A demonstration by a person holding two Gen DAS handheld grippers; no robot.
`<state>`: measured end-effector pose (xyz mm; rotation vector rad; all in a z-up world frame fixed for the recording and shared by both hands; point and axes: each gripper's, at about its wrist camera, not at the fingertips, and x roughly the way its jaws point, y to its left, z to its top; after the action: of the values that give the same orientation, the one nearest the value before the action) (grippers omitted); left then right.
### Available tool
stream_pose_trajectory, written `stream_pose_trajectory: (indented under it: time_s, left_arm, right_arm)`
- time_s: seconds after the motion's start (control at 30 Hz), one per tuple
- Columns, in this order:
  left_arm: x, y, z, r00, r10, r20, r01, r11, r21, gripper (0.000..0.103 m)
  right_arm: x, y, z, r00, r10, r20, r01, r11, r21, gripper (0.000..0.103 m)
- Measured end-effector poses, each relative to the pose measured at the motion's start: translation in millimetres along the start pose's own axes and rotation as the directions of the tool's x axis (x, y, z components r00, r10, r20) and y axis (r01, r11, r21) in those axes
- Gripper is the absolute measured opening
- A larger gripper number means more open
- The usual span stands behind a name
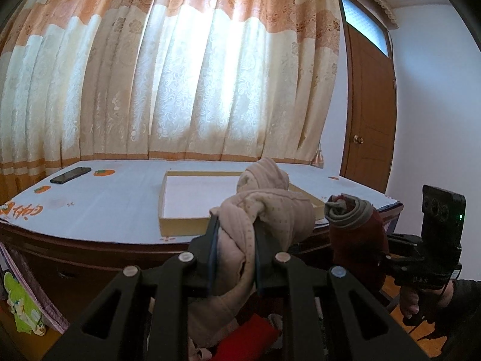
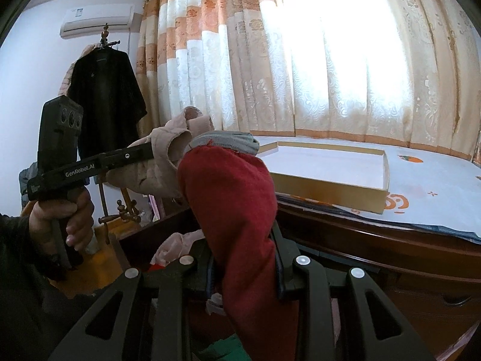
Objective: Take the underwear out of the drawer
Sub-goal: 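Lift the beige dotted garment with the left gripper toward the tray, then carry the beige garment with the left gripper while the right gripper carries the red garment over the tray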
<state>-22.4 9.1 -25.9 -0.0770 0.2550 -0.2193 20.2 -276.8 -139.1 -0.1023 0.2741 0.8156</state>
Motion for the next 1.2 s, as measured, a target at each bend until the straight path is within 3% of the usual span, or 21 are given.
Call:
stream_pose_trajectory:
  time_s: [0.5, 1.2]
  left_arm:
    - [14.8, -10.5, 36.1, 0.999, -0.023, 0.044, 0.021, 0.999, 0.036, 0.017]
    - [73.9, -18.2, 84.2, 0.999, -0.05, 0.0, 0.05, 0.998, 0.046, 0.017]
  right_arm:
    - [-2.4, -10.0, 28.6, 1.0, -0.019, 0.024, 0.017, 0.998, 0.066, 0.032]
    - [16.4, -52.8, 88.8, 0.999, -0.054, 0.0, 0.053, 0.984, 0.169, 0.032]
